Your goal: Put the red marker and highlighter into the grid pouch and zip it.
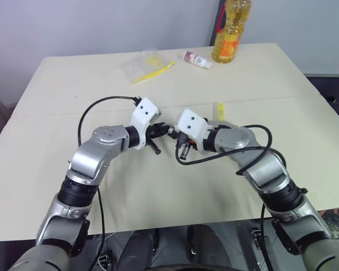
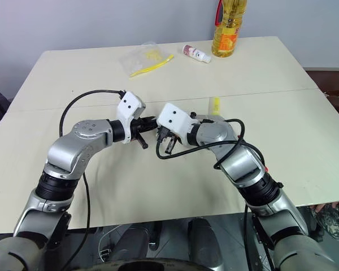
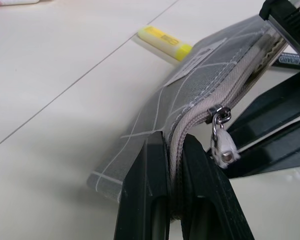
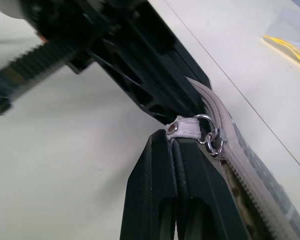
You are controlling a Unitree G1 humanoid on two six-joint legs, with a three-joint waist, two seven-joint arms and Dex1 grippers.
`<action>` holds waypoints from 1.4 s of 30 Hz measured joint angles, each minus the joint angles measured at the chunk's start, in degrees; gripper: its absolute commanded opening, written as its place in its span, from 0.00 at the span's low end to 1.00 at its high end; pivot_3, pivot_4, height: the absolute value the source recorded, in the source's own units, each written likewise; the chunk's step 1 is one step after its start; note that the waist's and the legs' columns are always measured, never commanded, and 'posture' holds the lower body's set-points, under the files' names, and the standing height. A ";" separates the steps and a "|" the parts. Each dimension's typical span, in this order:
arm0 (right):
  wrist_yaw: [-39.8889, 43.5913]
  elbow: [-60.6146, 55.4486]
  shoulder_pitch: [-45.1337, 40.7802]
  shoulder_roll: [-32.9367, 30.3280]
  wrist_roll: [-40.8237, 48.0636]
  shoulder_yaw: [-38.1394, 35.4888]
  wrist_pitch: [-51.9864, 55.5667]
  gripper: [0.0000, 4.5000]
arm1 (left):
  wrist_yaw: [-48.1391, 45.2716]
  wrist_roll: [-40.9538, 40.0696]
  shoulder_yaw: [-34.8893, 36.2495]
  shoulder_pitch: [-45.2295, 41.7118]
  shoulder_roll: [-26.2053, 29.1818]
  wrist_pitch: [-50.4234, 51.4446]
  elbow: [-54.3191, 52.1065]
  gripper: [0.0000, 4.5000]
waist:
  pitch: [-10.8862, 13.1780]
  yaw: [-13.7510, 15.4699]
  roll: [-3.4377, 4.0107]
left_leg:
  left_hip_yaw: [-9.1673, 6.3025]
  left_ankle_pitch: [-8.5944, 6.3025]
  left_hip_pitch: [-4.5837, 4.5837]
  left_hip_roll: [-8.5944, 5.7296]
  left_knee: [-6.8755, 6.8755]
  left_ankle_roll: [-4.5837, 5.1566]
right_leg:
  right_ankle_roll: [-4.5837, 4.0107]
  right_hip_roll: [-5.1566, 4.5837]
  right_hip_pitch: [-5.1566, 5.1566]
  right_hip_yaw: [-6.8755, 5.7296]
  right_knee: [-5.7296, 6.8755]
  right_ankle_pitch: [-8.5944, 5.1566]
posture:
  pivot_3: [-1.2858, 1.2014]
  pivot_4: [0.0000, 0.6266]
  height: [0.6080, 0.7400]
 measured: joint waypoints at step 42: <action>-3.96 -0.92 36.78 -16.59 15.55 -43.88 14.48 0.07 | 7.27 10.18 0.80 -2.01 -7.68 -17.80 17.87 0.00 | 0.03 1.41 -0.05 | 0.05 -0.23 -0.11 0.00 0.65 0.36 | 0.05 -0.05 0.40 -0.09 -0.25 -0.01 | 0.52 0.24 1.00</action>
